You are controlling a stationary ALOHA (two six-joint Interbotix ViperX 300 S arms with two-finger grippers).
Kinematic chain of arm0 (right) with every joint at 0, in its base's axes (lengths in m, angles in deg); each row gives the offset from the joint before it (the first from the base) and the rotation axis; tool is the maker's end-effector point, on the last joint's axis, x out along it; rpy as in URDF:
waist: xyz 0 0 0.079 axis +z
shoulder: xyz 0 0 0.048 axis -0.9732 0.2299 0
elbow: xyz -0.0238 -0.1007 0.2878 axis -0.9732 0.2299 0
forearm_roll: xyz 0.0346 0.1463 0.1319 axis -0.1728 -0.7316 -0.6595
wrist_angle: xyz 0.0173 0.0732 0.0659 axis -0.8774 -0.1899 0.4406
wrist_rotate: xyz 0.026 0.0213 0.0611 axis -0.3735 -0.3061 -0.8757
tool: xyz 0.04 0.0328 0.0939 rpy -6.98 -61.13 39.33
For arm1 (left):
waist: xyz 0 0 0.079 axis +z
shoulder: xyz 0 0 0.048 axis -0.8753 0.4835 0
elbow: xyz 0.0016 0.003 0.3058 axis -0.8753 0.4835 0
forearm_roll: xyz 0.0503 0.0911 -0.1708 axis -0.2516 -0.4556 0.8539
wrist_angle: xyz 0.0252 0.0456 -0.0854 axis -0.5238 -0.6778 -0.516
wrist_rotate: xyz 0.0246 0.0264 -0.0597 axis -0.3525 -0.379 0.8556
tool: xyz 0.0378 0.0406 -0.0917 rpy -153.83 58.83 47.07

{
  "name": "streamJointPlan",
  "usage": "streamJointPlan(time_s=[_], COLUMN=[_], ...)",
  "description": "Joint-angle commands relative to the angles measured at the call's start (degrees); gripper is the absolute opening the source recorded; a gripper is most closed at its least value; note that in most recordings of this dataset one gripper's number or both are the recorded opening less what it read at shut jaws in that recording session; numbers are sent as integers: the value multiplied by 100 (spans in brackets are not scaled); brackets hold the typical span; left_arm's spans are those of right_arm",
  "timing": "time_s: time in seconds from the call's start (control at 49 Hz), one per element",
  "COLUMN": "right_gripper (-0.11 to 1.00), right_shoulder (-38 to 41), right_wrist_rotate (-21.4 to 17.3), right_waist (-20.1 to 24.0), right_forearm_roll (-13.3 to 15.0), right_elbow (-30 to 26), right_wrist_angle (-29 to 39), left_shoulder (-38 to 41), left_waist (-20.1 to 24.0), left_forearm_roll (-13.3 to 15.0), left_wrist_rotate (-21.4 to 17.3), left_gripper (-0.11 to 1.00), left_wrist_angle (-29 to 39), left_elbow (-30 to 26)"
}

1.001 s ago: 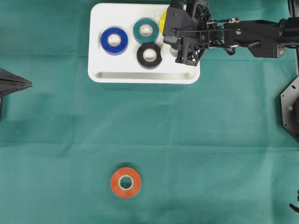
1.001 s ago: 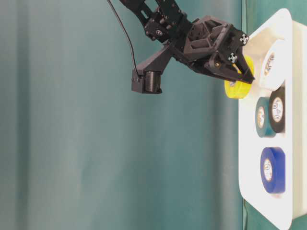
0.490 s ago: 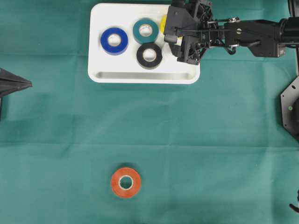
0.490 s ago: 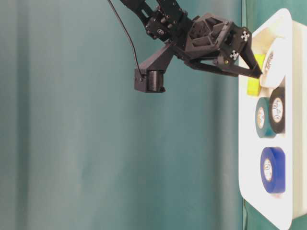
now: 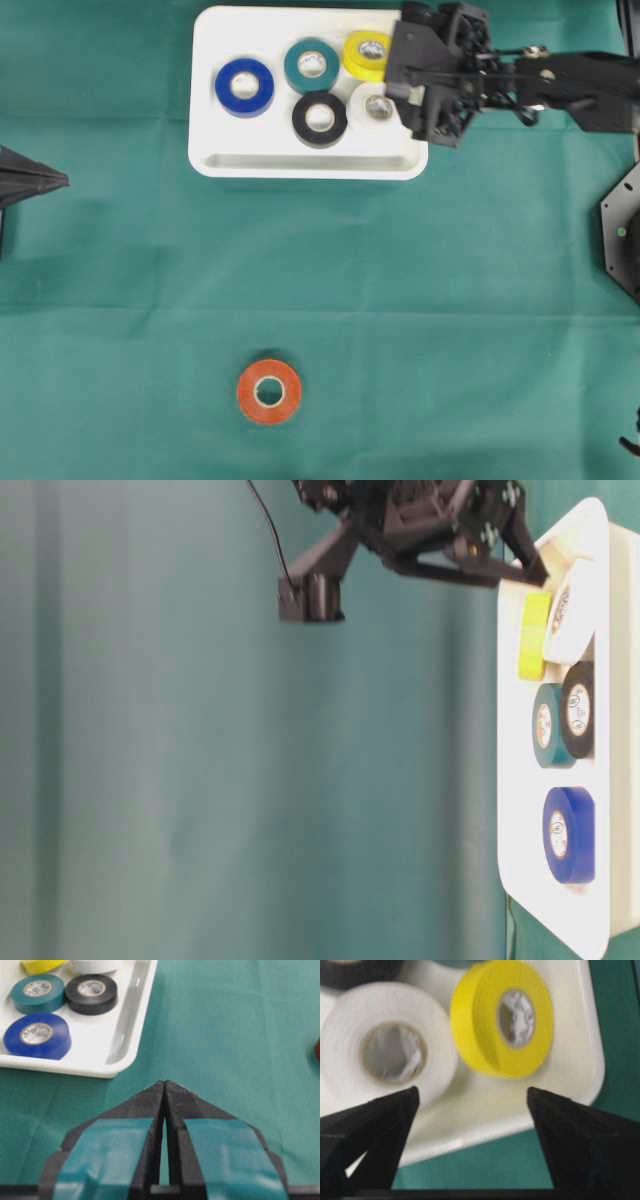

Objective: Put the tape into the white case with the right arm.
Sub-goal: 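Release the yellow roll and retract the right gripper rightward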

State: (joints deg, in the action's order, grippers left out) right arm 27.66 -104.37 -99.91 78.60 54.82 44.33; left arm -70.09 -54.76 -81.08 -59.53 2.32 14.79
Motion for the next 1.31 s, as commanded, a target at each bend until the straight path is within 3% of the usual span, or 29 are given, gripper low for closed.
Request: streamJointPlan(time_s=[0.0,0.572,1.103,1.287], right_gripper=[66,65,64,64], right_shoulder=[-413,-2760,-4772,-4992], right_wrist_rotate=[-9,-18,-483,-475], right_waist=[-9,-9,0,387], right_forearm_roll=[-9,-18,-70,-53], right_elbow=[246,2566,3577,3683], right_wrist_angle=[-132,-1125,-1248,-1564], left_shoulder=[35,26,26,26], left_waist=[18,18,18,26], left_forearm_roll=[0,0,0,0], left_wrist_rotate=[0,0,0,0], left_gripper=[1,1,1,1], left_wrist_angle=[-70,-70,-70,-70], left_elbow=[-70,-70,-62,-70])
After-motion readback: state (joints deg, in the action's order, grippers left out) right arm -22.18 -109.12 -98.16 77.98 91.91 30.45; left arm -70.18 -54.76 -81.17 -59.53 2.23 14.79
